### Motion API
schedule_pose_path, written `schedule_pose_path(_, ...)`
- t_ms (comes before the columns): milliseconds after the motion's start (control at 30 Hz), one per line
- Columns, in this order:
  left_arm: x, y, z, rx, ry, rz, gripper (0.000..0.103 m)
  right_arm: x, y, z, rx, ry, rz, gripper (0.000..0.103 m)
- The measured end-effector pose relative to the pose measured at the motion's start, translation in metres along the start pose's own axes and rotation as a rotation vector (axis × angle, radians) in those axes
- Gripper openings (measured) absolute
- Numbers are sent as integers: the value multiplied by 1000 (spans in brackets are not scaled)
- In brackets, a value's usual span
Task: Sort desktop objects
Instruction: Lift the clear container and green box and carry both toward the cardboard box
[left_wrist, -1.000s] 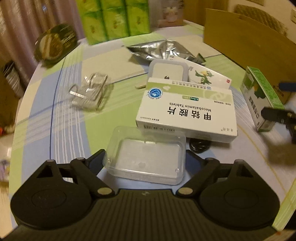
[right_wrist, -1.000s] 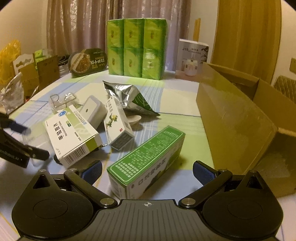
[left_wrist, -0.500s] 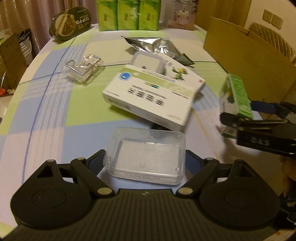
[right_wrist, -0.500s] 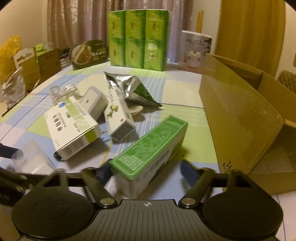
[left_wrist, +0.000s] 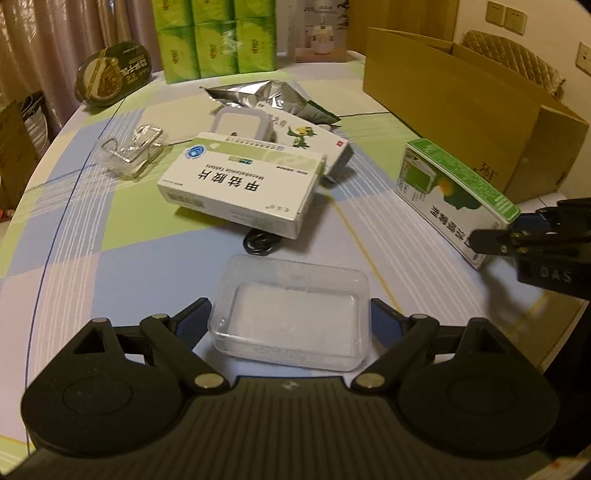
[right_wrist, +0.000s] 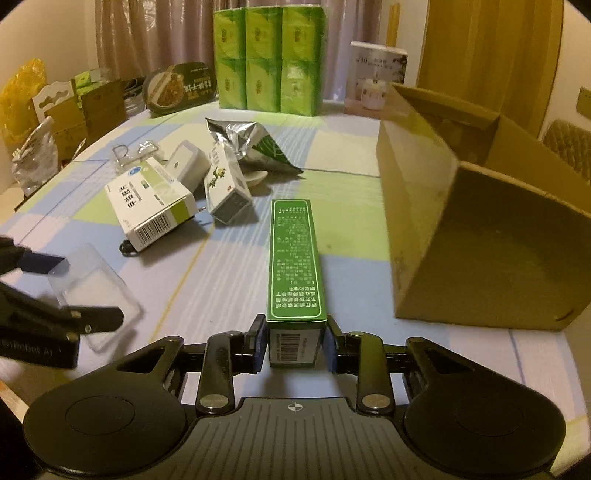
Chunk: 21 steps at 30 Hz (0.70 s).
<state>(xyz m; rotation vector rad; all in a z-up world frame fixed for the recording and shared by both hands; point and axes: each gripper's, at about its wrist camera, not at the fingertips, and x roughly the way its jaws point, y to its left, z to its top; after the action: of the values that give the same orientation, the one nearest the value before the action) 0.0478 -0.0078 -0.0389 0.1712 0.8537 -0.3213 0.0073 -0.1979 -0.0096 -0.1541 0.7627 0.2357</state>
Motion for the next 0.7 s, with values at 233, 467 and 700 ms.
schedule_pose_path(233,4,-2,0,6,3,15,90,-2,2,0,-15,-66,0,78)
schedule_pose_path(467,10,0,-2,8,11,44,84,6,2,4,-2,-71,27,78)
schedule_pose_path(700,8,2,0,-2,-22,46,84,18,3,12,-4,-51,10,71)
